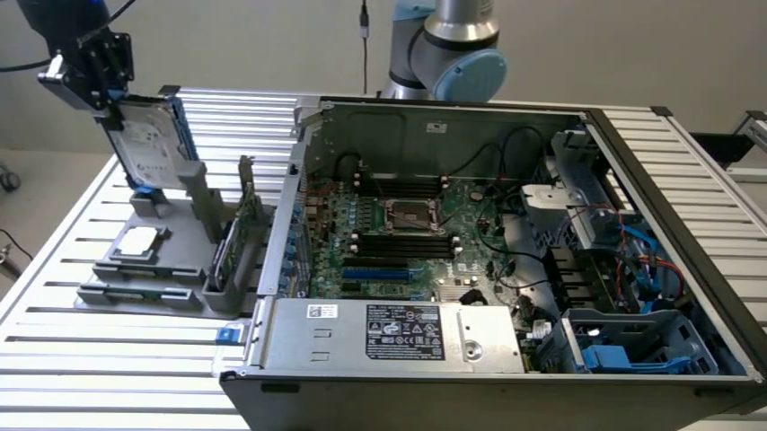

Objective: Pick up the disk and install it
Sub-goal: 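Pick up the disk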

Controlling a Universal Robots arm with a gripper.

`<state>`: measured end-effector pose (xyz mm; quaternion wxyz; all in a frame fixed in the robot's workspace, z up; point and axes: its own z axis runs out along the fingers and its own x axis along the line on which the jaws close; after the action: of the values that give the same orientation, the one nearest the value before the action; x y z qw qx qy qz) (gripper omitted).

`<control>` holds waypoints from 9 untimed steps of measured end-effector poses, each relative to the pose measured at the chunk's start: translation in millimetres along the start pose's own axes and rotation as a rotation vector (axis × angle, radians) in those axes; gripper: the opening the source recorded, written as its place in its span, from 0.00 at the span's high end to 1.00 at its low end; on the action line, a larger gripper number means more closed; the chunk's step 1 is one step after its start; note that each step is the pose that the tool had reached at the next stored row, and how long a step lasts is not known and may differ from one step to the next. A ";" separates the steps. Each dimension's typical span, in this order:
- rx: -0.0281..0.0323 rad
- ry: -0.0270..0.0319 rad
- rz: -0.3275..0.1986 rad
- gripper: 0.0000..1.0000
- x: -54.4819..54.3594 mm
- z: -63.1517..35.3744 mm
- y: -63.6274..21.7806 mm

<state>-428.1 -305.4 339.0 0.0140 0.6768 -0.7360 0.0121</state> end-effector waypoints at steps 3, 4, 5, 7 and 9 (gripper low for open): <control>-0.0001 0.0001 0.000 0.67 0.4 -9.4 0.0; -0.0001 0.0001 0.000 0.67 0.5 -12.0 0.0; -0.0002 0.0001 0.000 0.67 0.5 -14.4 0.0; 0.0000 0.0000 0.000 0.67 0.7 -19.9 0.0; 0.0000 0.0000 0.000 0.67 1.0 -26.5 0.0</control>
<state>-428.1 -305.4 365.5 0.0140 0.6768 -0.7360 0.0121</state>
